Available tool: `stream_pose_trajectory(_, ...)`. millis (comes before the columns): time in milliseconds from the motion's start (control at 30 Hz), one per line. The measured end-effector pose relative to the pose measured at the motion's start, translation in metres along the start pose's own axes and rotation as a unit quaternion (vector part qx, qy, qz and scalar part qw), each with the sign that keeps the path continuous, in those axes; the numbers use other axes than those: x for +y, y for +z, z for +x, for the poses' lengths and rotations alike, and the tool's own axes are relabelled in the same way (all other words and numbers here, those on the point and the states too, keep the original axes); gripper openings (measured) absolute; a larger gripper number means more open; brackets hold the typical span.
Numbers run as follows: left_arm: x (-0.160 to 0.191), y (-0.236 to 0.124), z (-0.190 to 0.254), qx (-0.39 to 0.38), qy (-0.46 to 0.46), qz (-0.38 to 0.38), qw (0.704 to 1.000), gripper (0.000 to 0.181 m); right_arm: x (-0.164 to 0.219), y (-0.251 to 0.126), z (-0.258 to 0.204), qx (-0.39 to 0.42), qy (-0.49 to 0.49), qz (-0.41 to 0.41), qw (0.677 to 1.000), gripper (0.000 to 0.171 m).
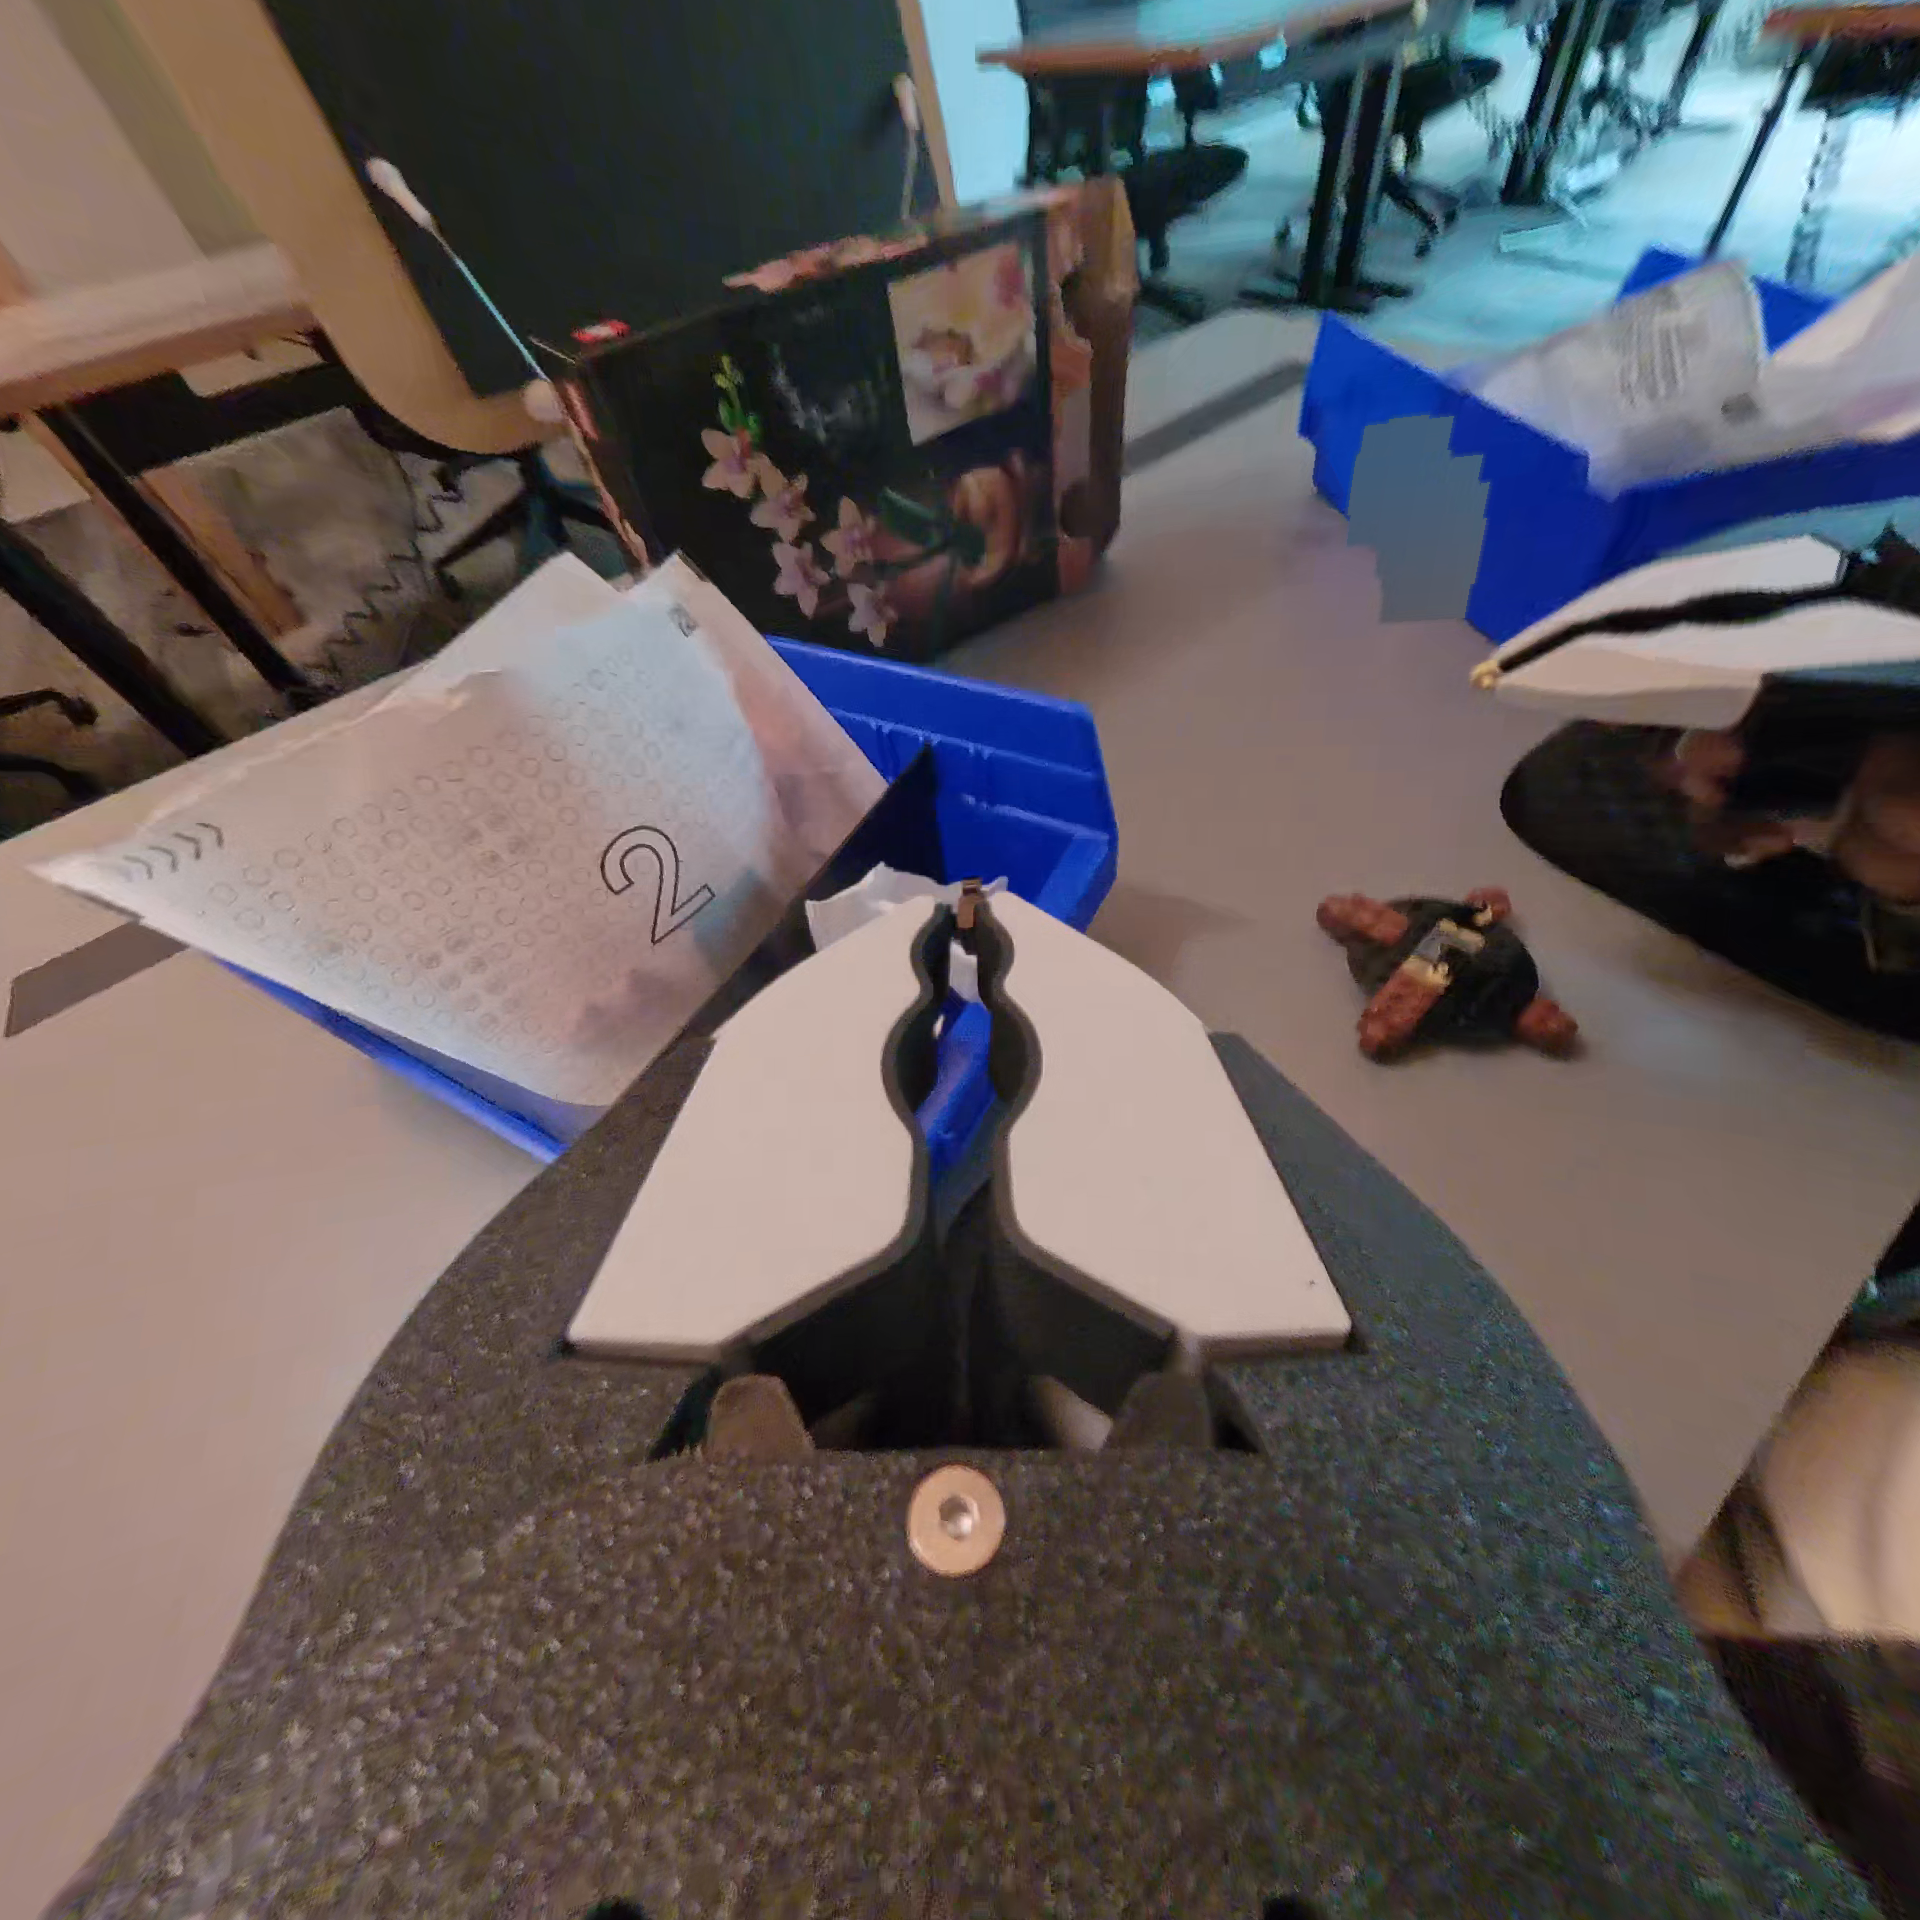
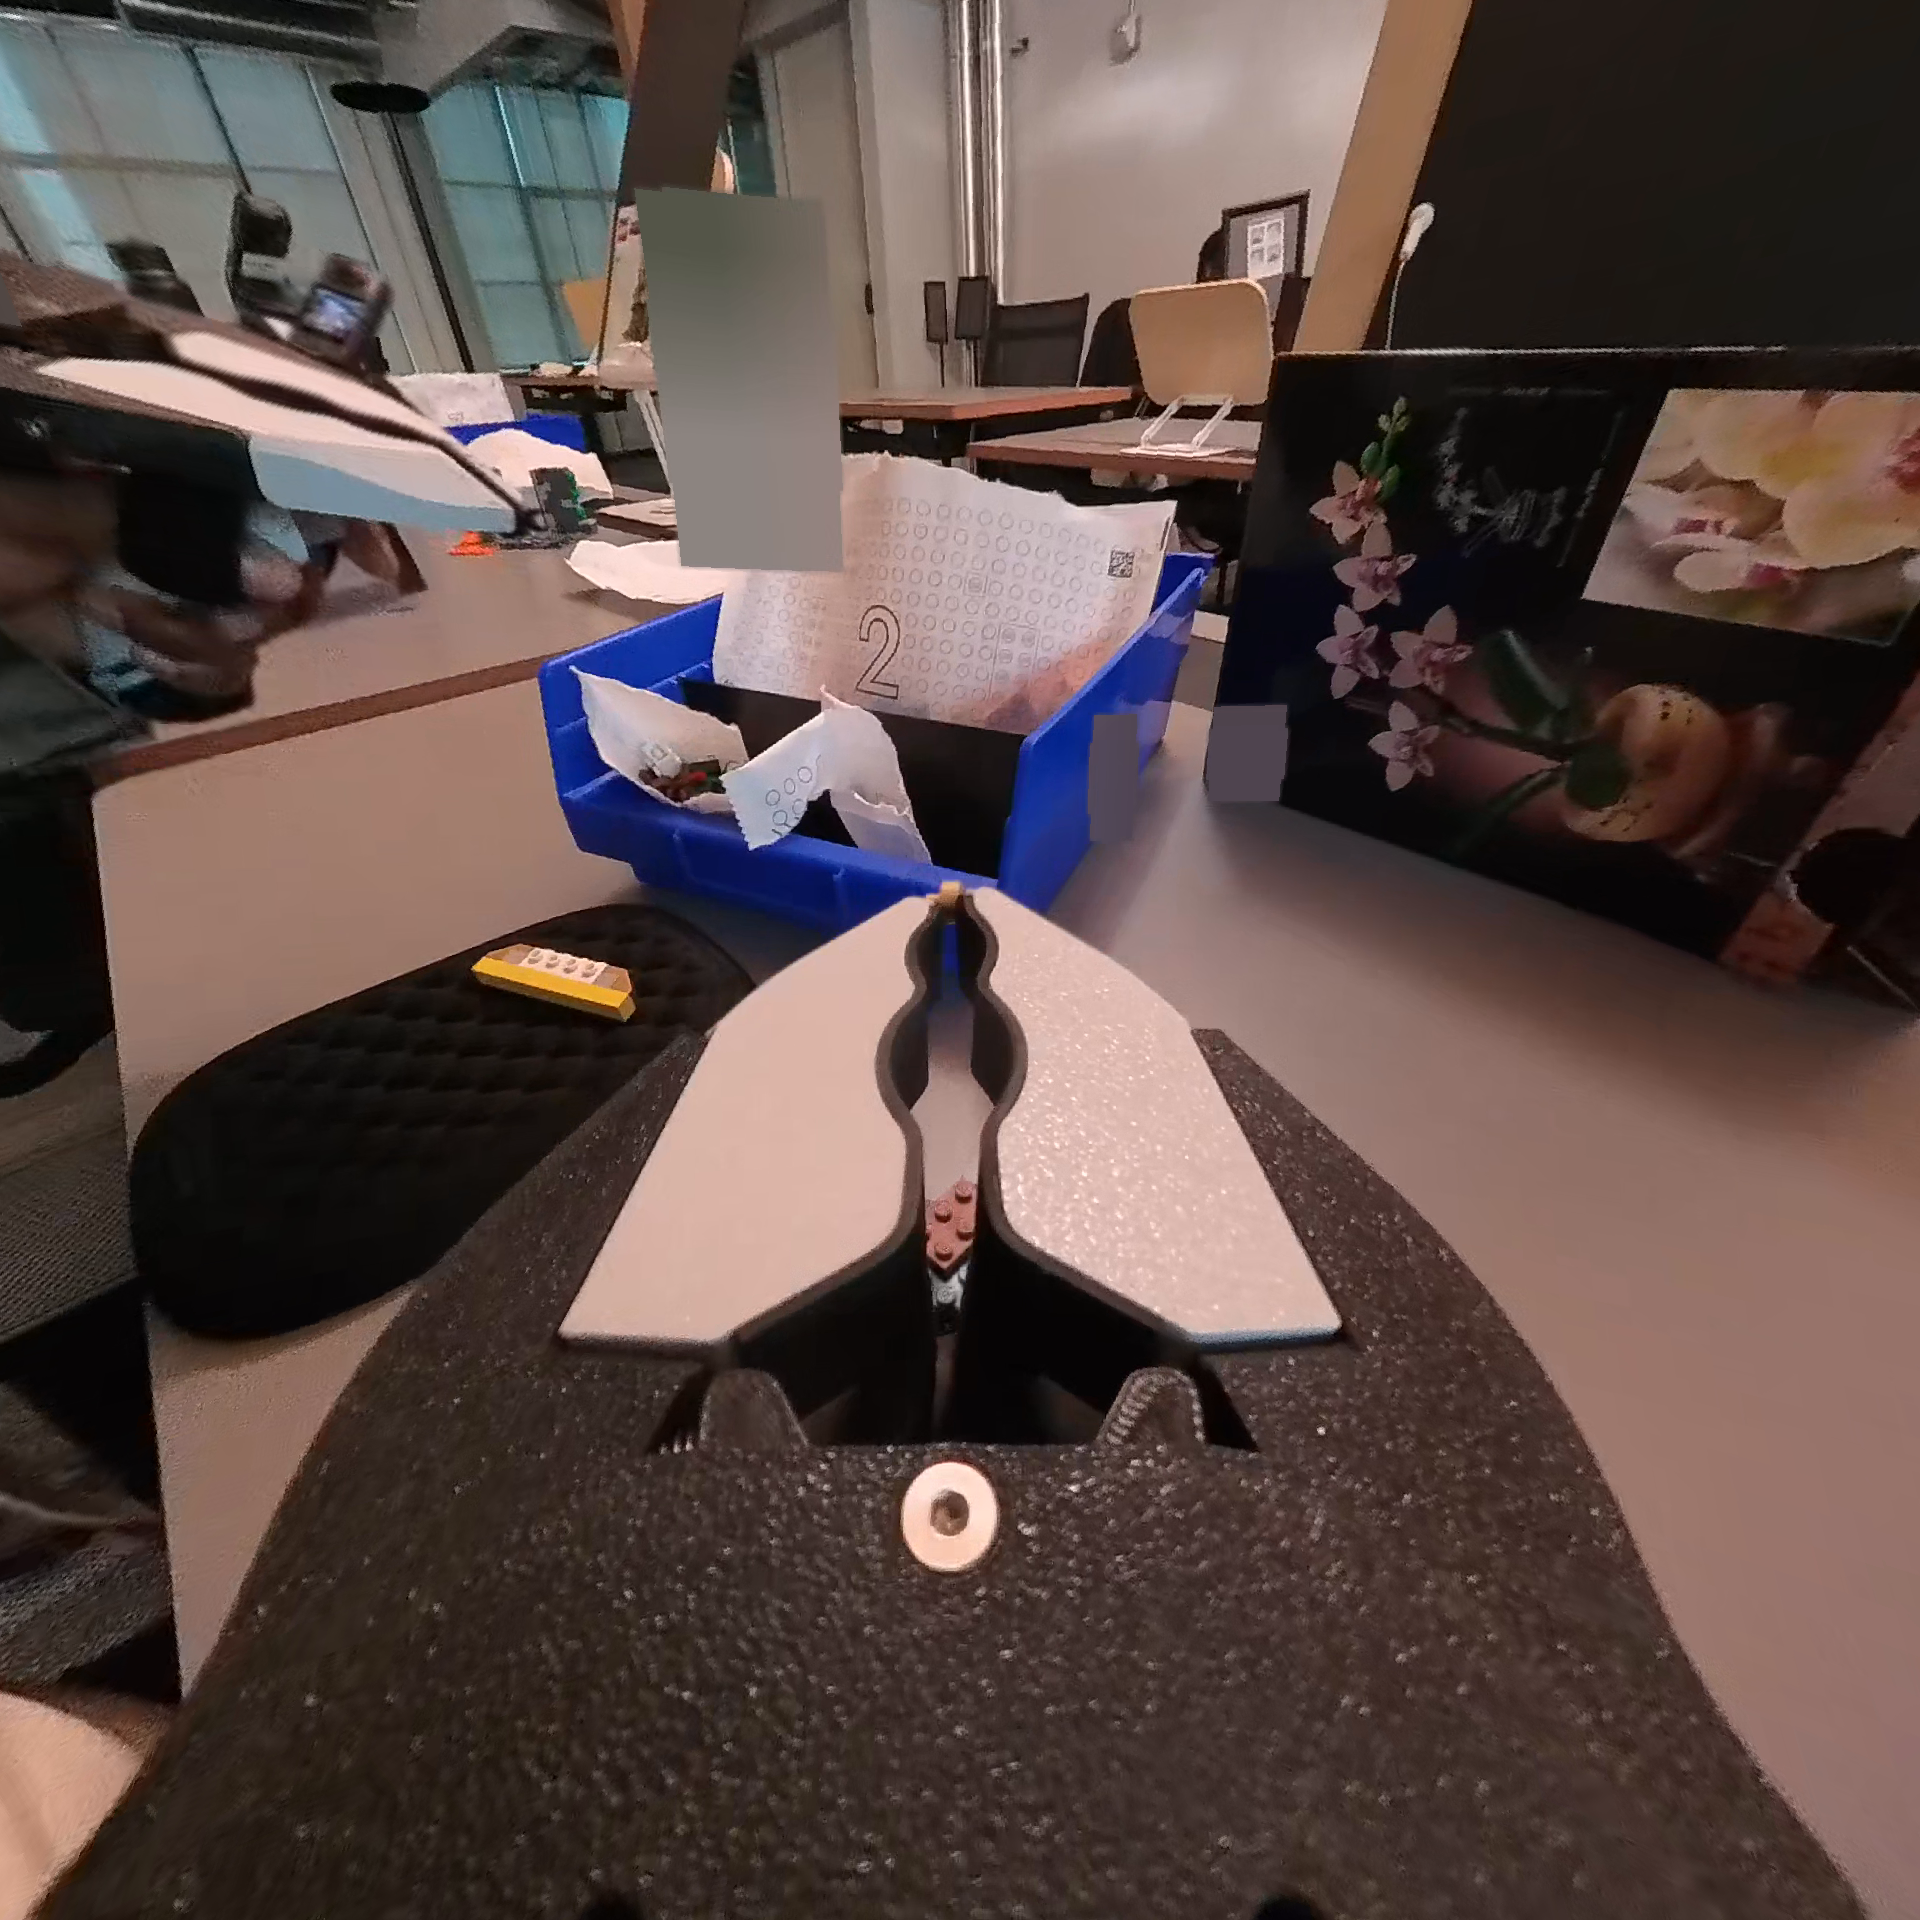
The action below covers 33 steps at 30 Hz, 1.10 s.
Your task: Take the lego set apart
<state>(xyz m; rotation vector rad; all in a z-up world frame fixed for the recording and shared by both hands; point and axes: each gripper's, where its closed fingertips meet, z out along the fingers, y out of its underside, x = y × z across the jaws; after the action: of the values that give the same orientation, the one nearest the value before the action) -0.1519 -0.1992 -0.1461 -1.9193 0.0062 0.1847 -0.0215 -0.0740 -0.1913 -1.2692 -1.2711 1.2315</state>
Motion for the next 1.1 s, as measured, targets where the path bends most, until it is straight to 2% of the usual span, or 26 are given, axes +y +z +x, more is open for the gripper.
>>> stream_pose_trajectory(167,0.006,0.038,0.006,0.089,0.070,-0.101,0.988,0.004,0.000,0.001,0.000,-0.005,0.003,0.000,1.000,0.002)
stream_pose_trajectory(333,0.016,0.079,0.012,0.189,0.130,-0.228,0.946,0.004,-0.002,-0.003,0.002,0.000,0.000,0.006,1.000,0.002)
stream_pose_trajectory(433,0.029,0.095,0.000,0.197,0.139,-0.316,0.918,0.004,-0.003,-0.005,0.003,0.000,0.001,0.009,1.000,0.002)
stream_pose_trajectory(500,0.037,0.102,-0.012,0.175,0.155,-0.357,0.905,0.004,-0.004,-0.007,0.004,0.000,0.002,0.013,1.000,0.002)
stream_pose_trajectory(767,0.047,0.109,-0.018,0.155,0.160,-0.395,0.891,0.008,-0.003,-0.013,0.008,-0.001,0.007,0.020,1.000,0.002)
stream_pose_trajectory(1100,0.047,0.108,-0.016,0.157,0.159,-0.389,0.894,0.015,-0.004,-0.012,0.002,-0.011,0.004,0.020,1.000,0.002)
